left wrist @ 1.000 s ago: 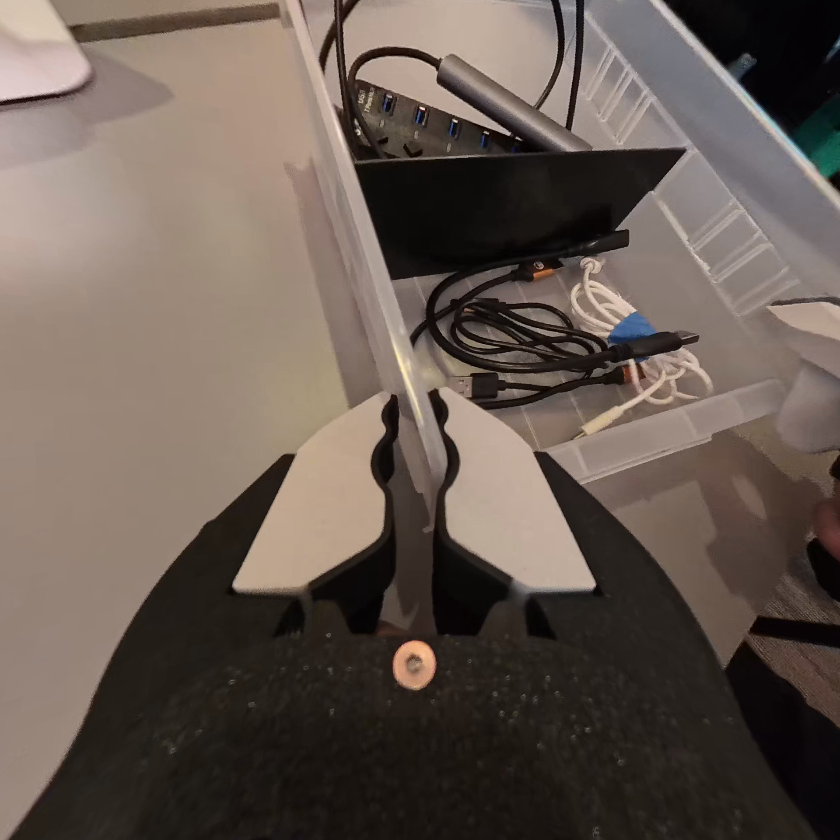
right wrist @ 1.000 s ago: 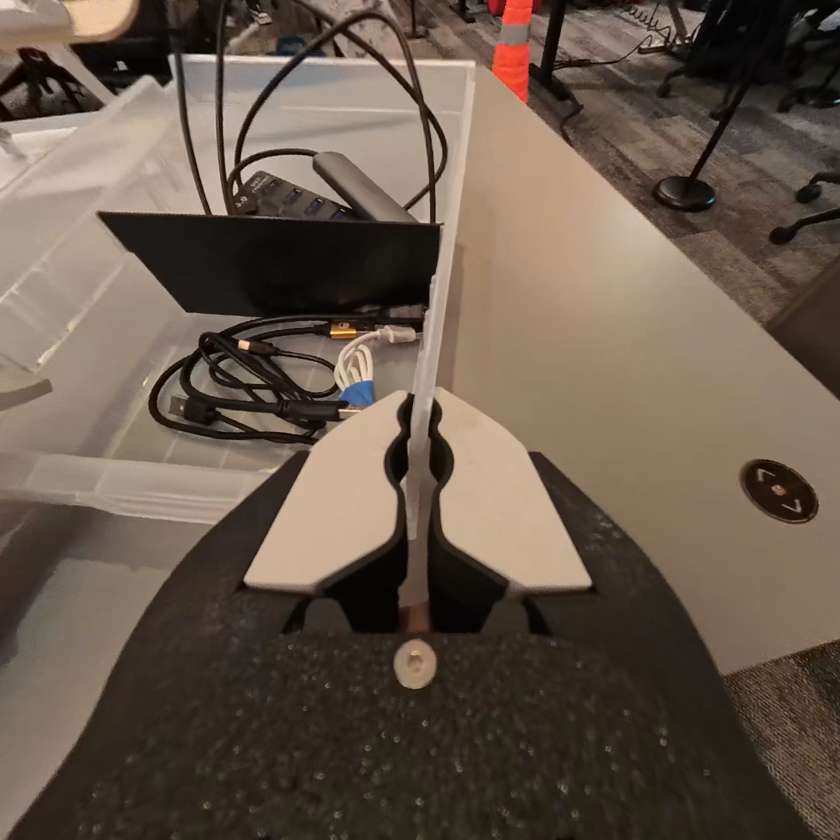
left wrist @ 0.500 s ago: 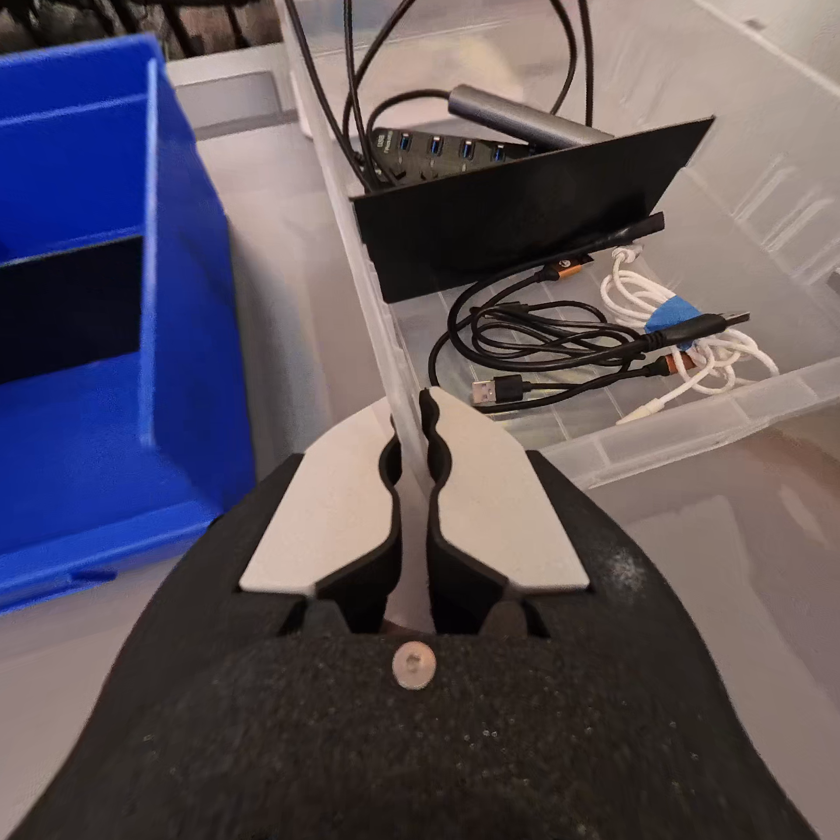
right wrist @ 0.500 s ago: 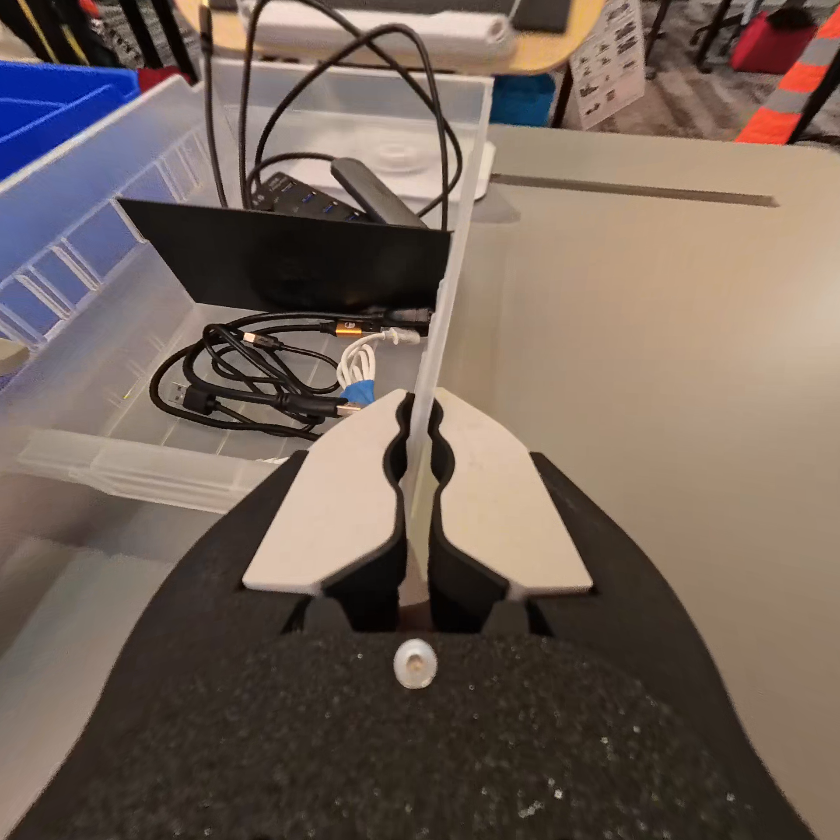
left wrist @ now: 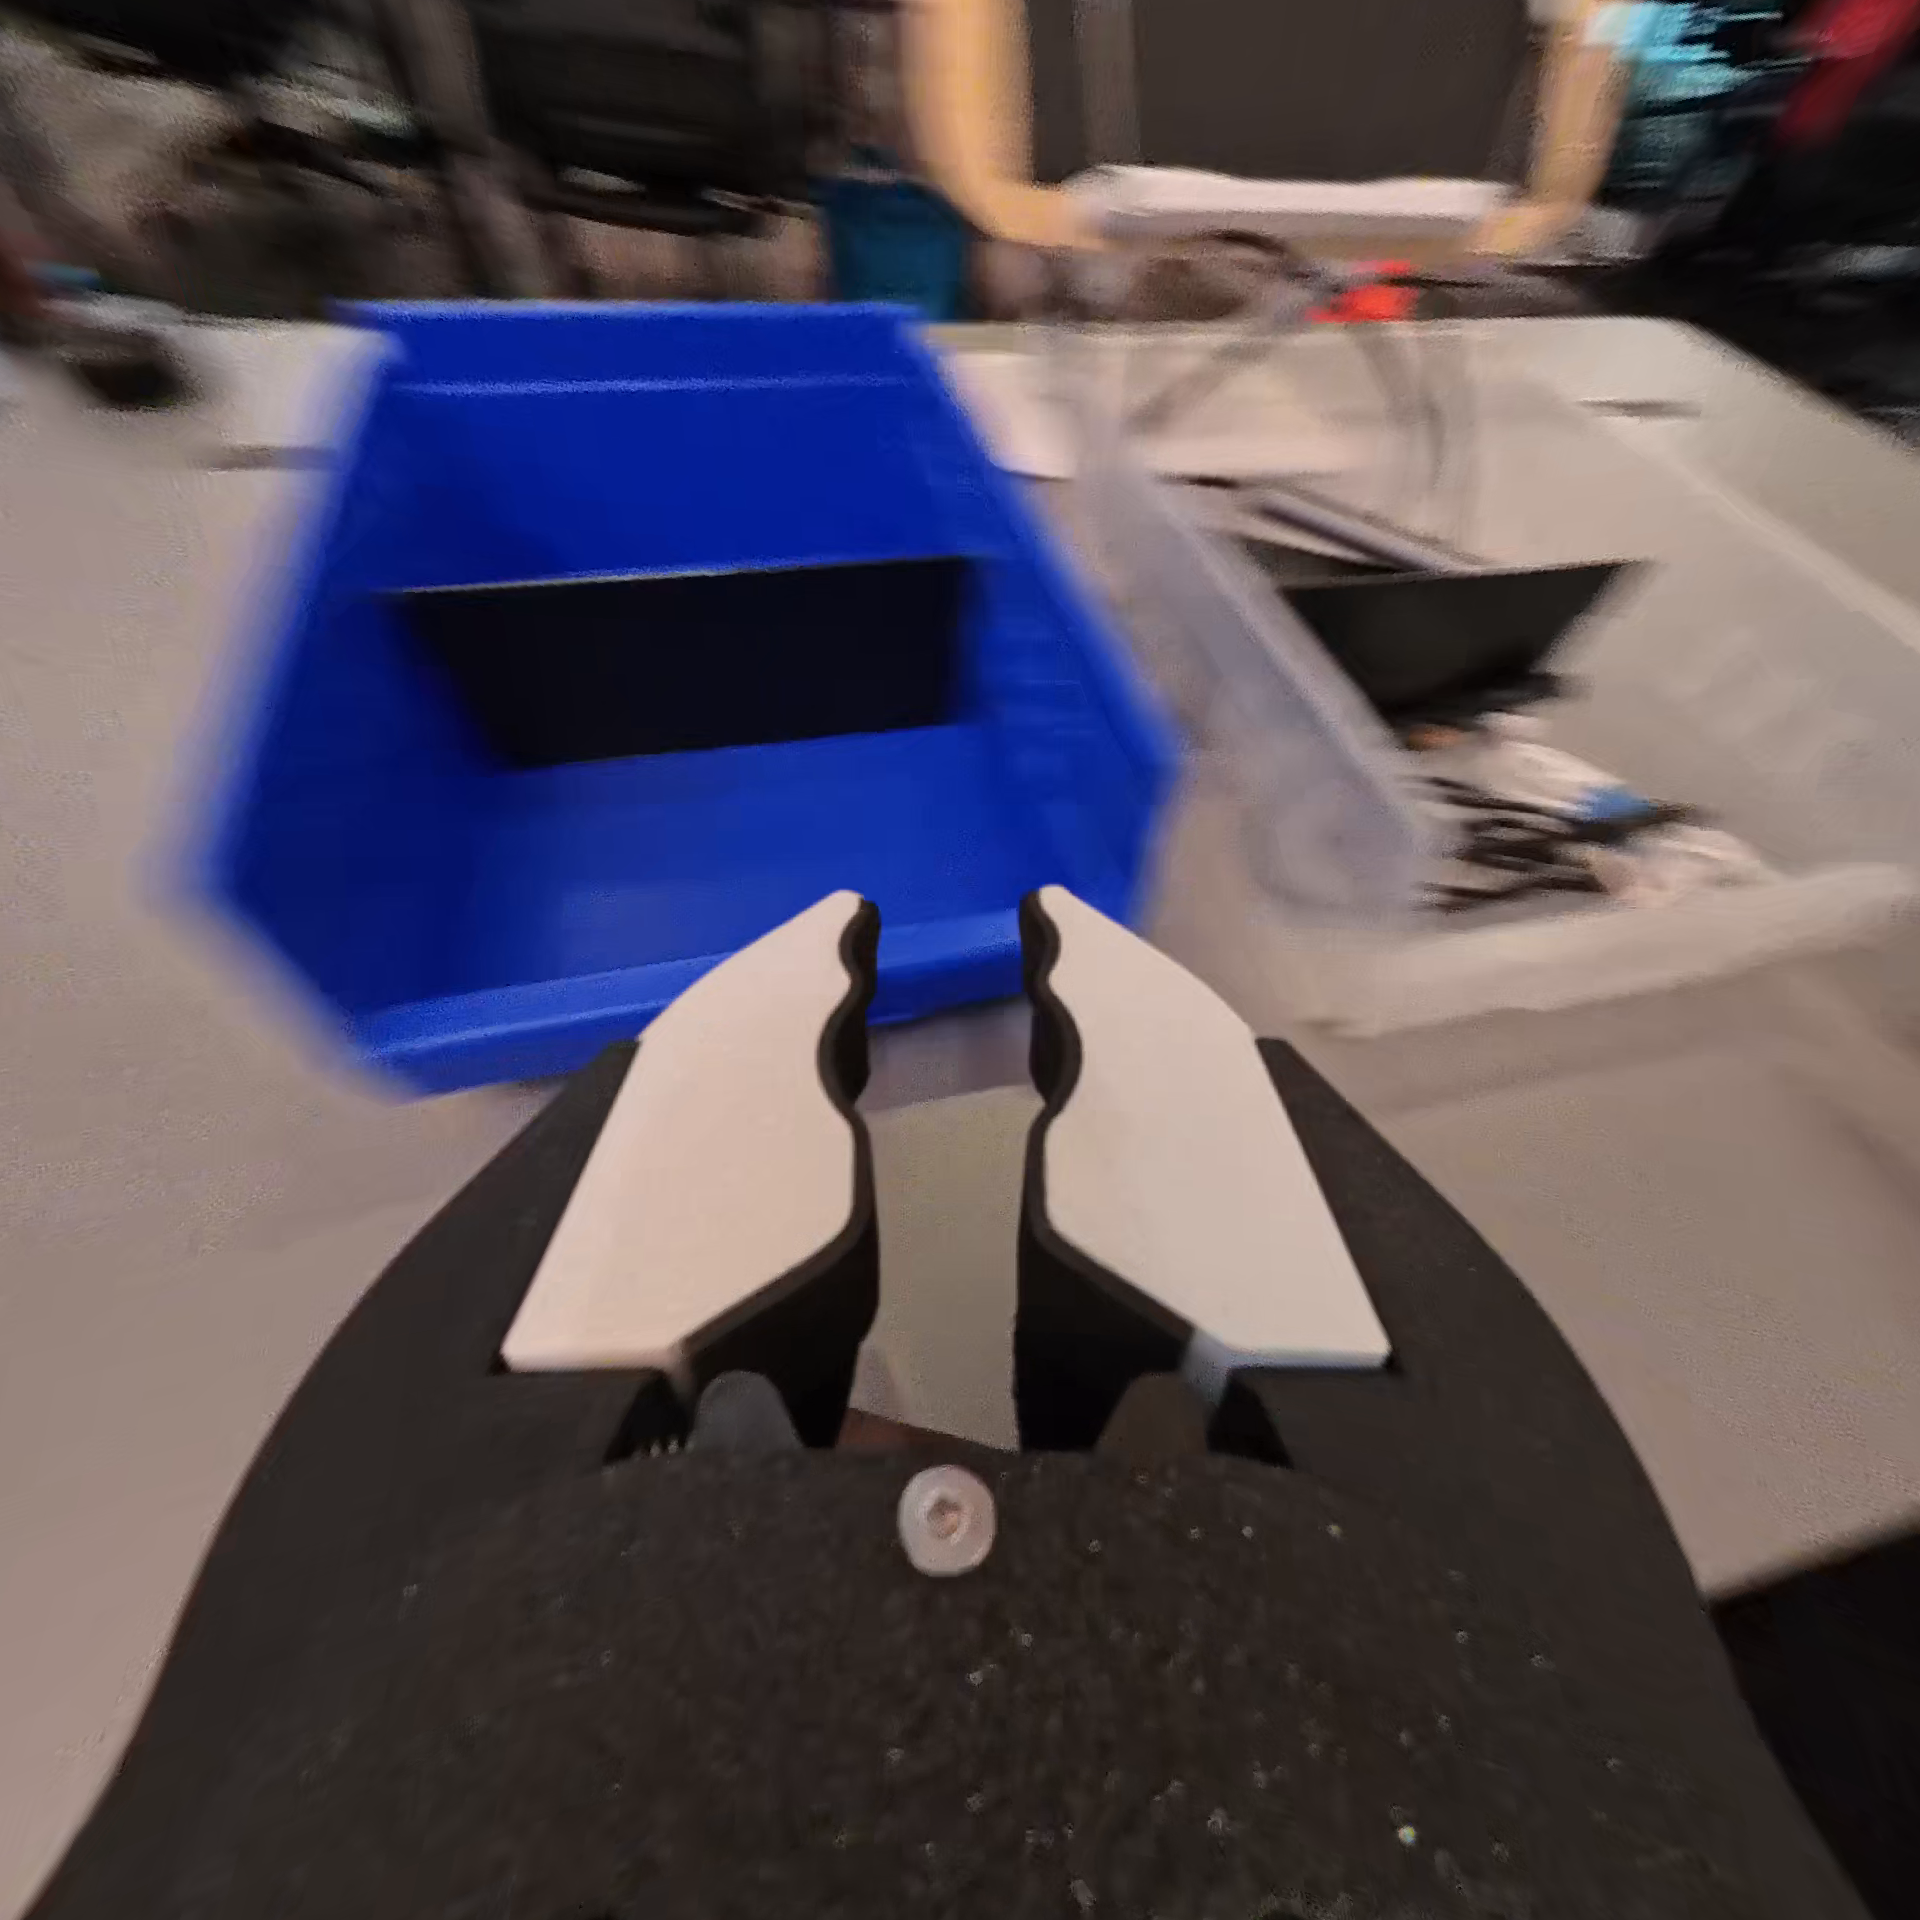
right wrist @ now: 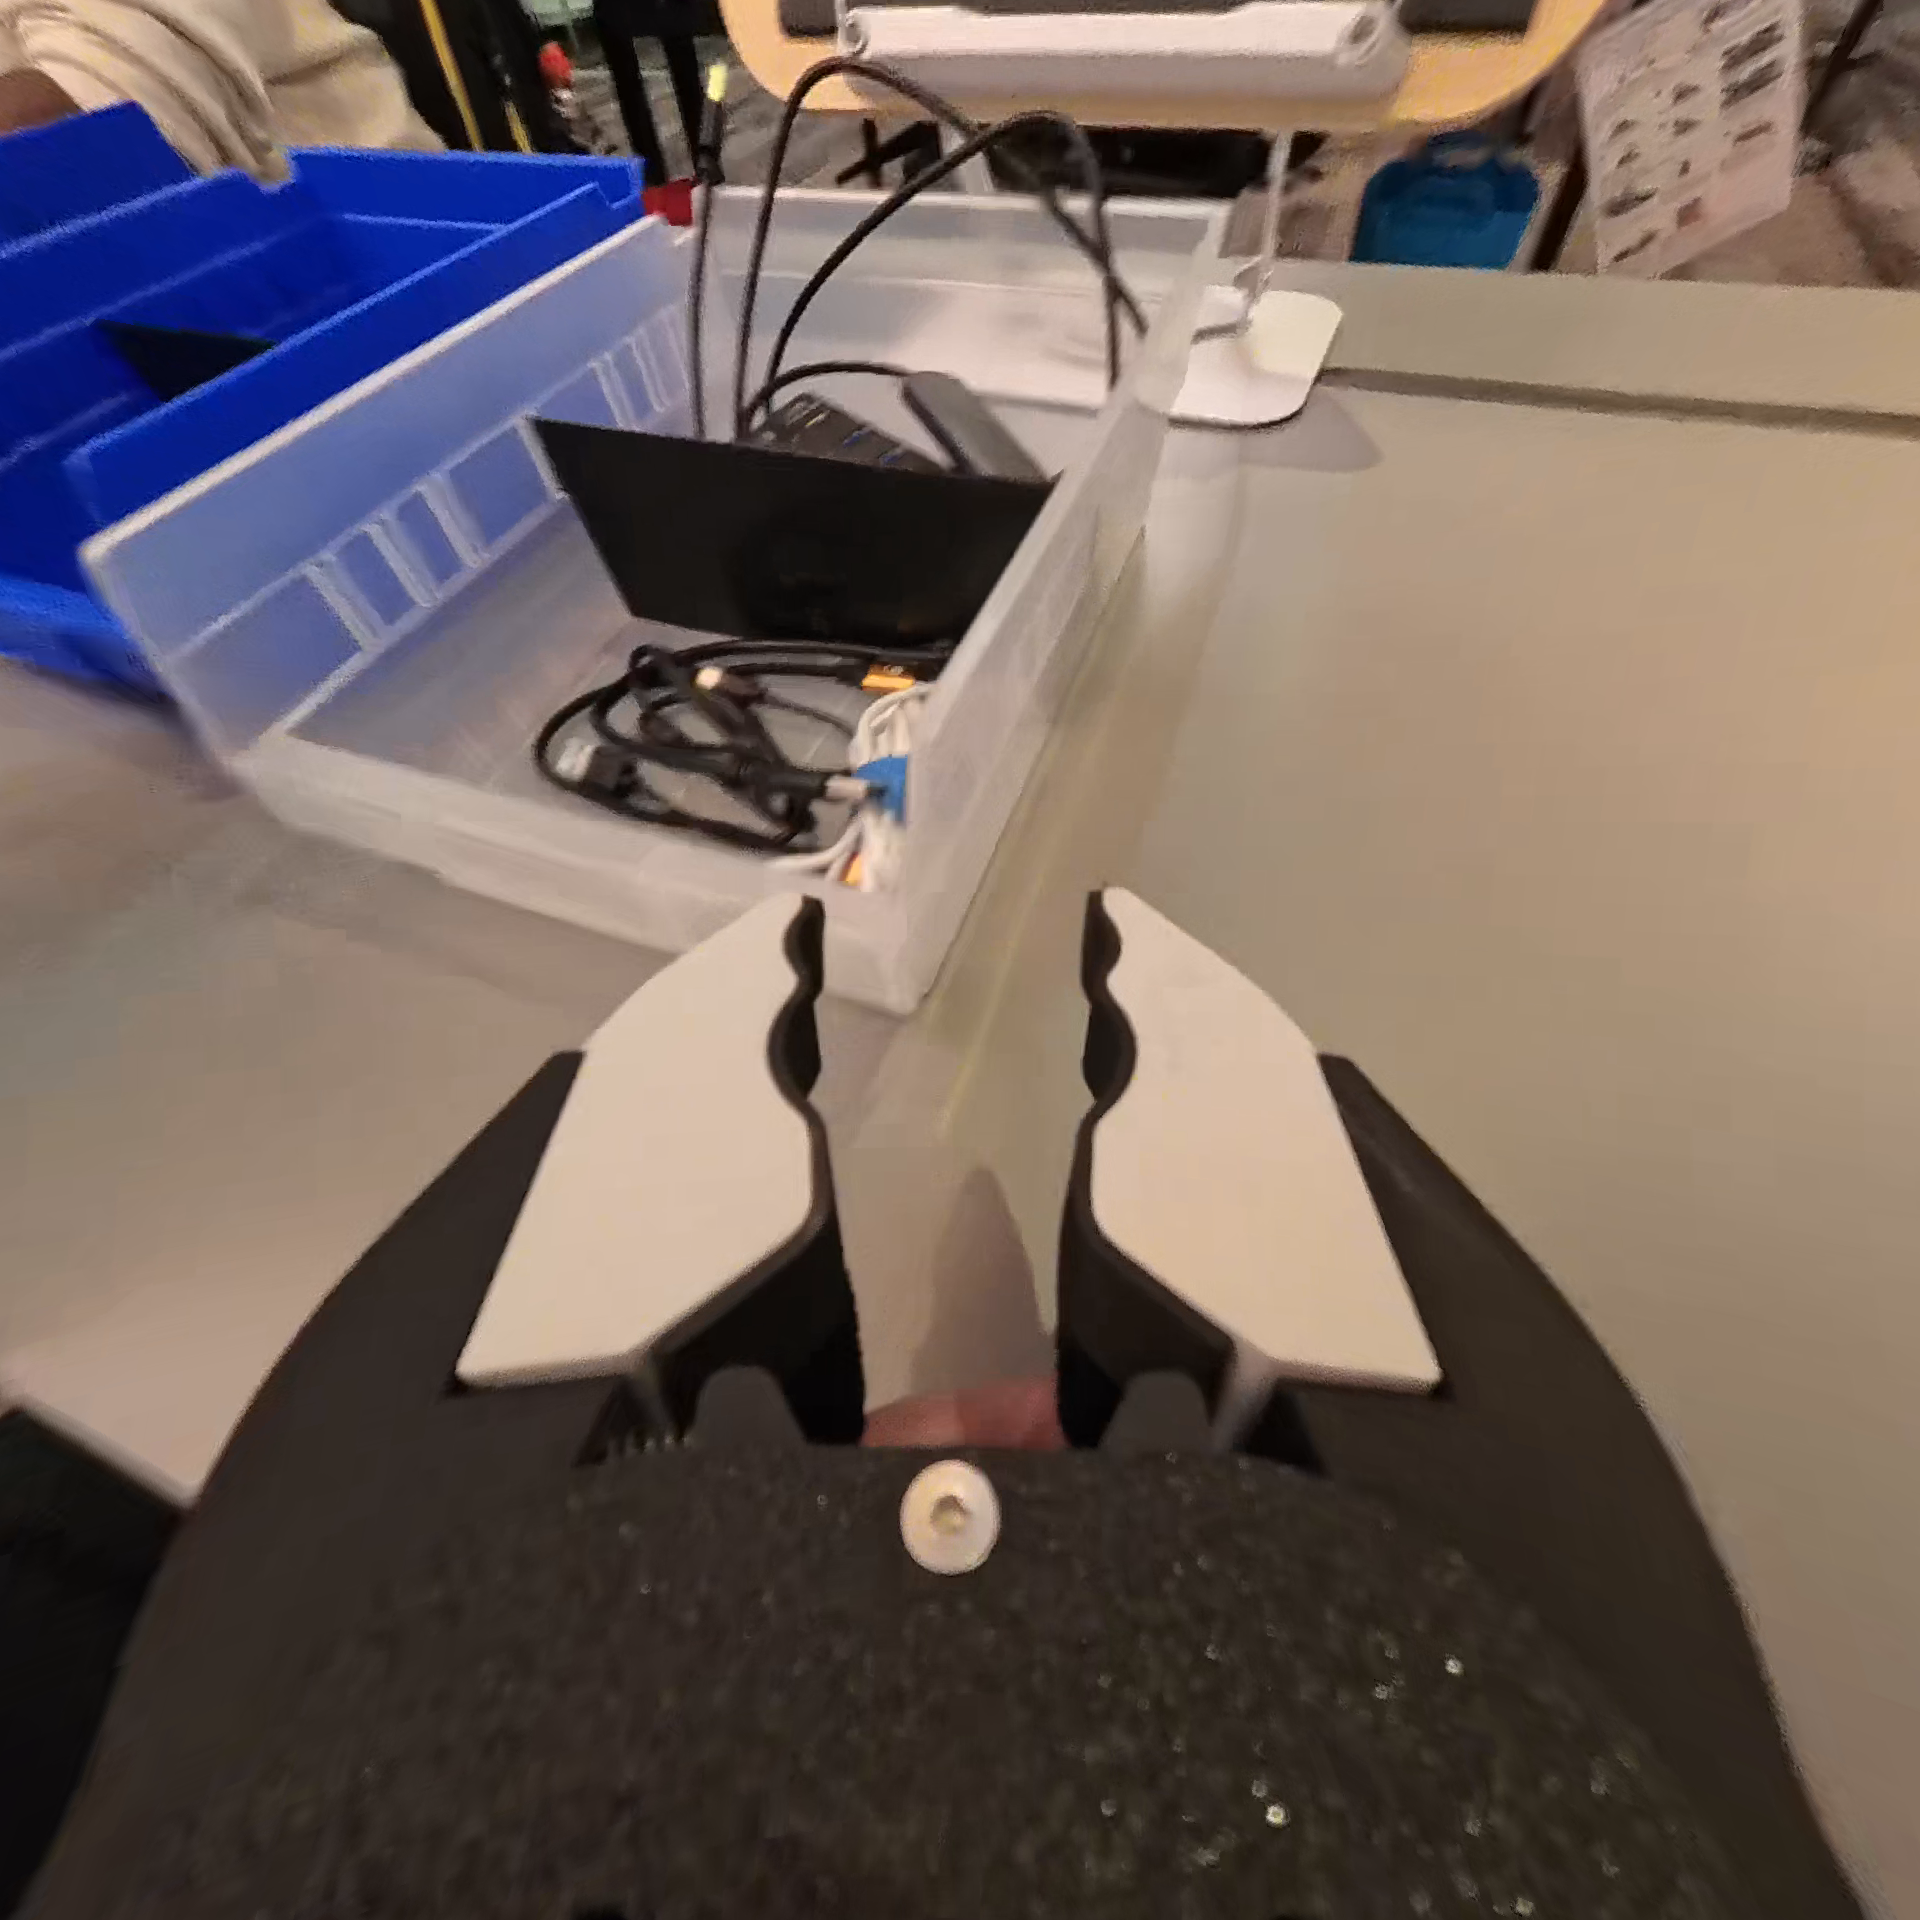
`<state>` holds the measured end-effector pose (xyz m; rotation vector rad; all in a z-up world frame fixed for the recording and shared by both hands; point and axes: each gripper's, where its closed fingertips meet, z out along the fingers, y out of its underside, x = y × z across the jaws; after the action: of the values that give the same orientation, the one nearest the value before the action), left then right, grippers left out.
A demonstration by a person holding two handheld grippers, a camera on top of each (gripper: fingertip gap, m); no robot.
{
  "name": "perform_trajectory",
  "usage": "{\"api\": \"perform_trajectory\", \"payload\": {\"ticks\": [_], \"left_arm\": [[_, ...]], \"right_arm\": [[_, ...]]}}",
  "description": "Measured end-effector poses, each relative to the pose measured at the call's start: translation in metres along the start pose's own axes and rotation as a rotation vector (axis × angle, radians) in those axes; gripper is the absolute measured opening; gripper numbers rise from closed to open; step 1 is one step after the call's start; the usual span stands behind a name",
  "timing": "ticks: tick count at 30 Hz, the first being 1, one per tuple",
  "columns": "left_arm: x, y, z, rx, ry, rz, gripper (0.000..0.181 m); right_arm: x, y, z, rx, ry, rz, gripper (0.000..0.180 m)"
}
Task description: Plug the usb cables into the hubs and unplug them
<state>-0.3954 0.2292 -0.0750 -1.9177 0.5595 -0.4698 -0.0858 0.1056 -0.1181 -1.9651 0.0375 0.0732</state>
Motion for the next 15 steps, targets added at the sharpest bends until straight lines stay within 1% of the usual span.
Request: {"api": "perform_trajectory", "payload": {"ticks": [1, 2, 3, 4, 6, 7, 8, 9, 10, 12, 15], "left_arm": [[-0.037, -0.002, -0.014, 0.012, -0.096, -0.014, 0.026], [-0.069, -0.001, -0.026, 0.010, -0.148, -0.062, 0.026], [-0.097, 0.004, -0.034, -0.019, -0.177, -0.126, 0.026], [-0.119, 0.010, -0.039, -0.057, -0.183, -0.170, 0.026], [-0.144, 0.023, -0.037, -0.128, -0.155, -0.177, 0.026], [-0.149, 0.029, -0.034, -0.167, -0.138, -0.169, 0.031], [-0.151, 0.030, -0.029, -0.170, -0.120, -0.167, 0.038], [-0.147, 0.028, -0.023, -0.149, -0.082, -0.171, 0.042], [-0.144, 0.026, -0.017, -0.140, -0.042, -0.181, 0.043], [-0.142, 0.022, -0.003, -0.127, -0.016, -0.173, 0.049], [-0.135, 0.016, 0.019, -0.126, 0.028, -0.124, 0.049]], "right_arm": [[-0.009, 0.006, -0.006, -0.019, -0.042, 0.014, 0.051], [-0.020, 0.013, -0.011, -0.044, -0.091, 0.021, 0.057], [-0.035, 0.023, -0.015, -0.080, -0.152, 0.005, 0.057], [-0.051, 0.036, -0.018, -0.142, -0.232, -0.044, 0.055], [-0.078, 0.065, -0.025, -0.273, -0.372, -0.190, 0.046], [-0.084, 0.075, -0.026, -0.304, -0.395, -0.256, 0.051], [-0.086, 0.080, -0.024, -0.308, -0.393, -0.314, 0.055], [-0.087, 0.081, -0.023, -0.300, -0.381, -0.360, 0.055], [-0.089, 0.082, -0.023, -0.295, -0.377, -0.397, 0.055], [-0.098, 0.085, -0.025, -0.302, -0.408, -0.455, 0.053], [-0.105, 0.084, -0.023, -0.284, -0.392, -0.508, 0.056]]}}
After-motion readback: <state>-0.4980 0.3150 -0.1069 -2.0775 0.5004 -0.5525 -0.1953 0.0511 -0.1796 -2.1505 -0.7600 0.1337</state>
